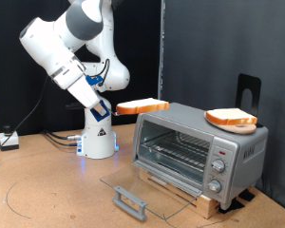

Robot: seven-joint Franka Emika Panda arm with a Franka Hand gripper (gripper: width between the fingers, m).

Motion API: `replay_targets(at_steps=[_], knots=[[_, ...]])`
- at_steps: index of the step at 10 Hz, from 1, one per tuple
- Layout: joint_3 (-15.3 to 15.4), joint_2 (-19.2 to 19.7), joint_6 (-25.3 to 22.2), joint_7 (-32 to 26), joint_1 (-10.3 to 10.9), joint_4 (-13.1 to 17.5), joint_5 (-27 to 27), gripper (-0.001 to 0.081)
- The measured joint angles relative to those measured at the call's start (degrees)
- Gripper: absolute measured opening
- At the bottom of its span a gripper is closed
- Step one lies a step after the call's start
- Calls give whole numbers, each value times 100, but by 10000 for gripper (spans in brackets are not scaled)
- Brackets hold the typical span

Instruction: Make a piece of toast with the oven

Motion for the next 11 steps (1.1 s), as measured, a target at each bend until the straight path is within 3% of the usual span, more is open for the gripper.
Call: replay_targets(at_steps=[6,11], knots=[[116,580,615,-548,3,-162,-384,457],[526,898,1107,-795,149,-239,-407,457]])
